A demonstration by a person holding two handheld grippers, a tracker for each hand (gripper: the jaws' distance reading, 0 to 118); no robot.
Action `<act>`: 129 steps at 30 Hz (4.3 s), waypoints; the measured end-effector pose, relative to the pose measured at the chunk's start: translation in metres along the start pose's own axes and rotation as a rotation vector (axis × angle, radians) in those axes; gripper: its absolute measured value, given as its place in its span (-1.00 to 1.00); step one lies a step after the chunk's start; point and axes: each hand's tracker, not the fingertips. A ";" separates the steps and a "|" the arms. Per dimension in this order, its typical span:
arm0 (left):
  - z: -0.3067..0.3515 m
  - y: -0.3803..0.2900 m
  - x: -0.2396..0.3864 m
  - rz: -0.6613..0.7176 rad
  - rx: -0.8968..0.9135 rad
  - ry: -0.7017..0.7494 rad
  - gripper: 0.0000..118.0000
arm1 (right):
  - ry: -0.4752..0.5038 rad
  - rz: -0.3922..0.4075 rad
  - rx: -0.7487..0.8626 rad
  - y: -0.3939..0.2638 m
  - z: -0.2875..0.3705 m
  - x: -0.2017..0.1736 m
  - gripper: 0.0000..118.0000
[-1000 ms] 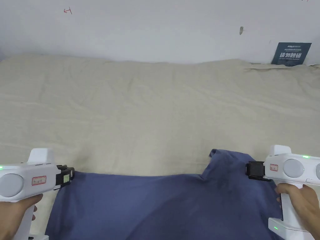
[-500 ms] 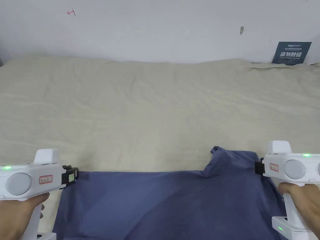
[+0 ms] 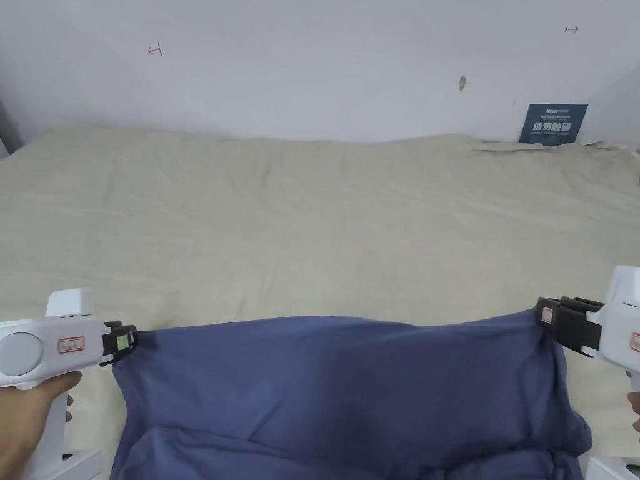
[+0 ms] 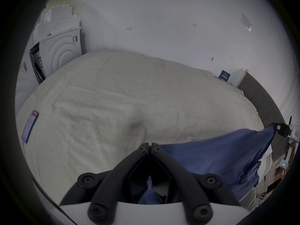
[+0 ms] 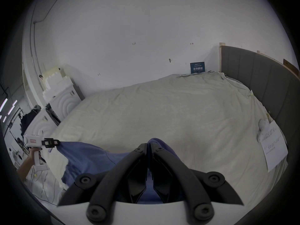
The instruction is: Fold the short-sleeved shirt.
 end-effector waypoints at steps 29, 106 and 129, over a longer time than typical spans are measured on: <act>0.040 -0.180 -0.013 -0.107 -0.190 0.094 -1.00 | -0.230 -0.131 -0.304 -0.227 0.041 0.023 -0.96; 0.018 -0.113 -0.083 0.341 -0.229 -0.334 -0.65 | -0.294 0.145 0.275 -0.094 0.070 -0.122 -1.00; -0.017 -0.132 -0.066 0.269 -0.317 -0.342 -0.84 | -0.312 0.108 0.208 -0.108 0.065 -0.102 -1.00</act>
